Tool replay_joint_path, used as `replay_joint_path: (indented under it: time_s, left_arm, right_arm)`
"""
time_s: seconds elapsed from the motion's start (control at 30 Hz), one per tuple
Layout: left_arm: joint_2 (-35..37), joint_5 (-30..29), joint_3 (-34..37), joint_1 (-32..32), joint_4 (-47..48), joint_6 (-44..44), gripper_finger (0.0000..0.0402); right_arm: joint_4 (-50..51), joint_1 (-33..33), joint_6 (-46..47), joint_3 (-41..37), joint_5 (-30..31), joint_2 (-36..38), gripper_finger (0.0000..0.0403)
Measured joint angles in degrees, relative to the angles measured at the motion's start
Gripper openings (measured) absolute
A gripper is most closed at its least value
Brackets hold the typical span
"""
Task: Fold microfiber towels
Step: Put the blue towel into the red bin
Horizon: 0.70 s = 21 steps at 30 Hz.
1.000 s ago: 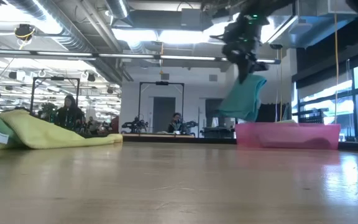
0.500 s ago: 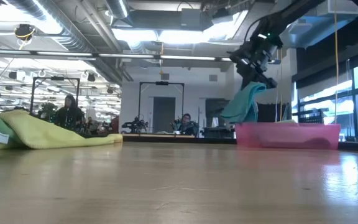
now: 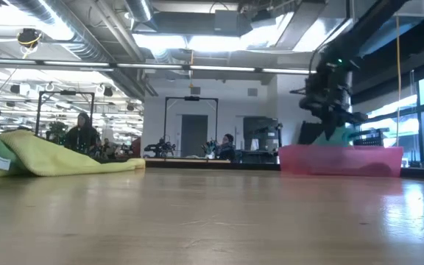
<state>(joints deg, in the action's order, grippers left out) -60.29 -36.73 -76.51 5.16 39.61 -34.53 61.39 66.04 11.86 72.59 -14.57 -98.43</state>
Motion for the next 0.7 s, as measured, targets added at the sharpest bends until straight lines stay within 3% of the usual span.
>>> replay_joint_path:
  time_s: [0.23, 0.53, 0.7]
  left_arm:
    - [0.0, 2.0, 0.0, -1.6, -0.6, 0.0, 0.0067]
    - [0.0, 3.4, 0.0, -3.4, -3.0, 0.1, 0.0067]
    - [0.0, 3.4, 0.0, -3.4, -3.1, 0.2, 0.0067]
  right_arm:
    - [-0.4, 1.7, -1.6, -5.7, 0.4, 0.6, 0.0017]
    - [-1.4, 0.0, -3.4, -5.9, 4.4, 3.2, 0.0019]
    - [-2.1, 0.1, -3.5, -5.9, 4.4, 5.7, 0.0051]
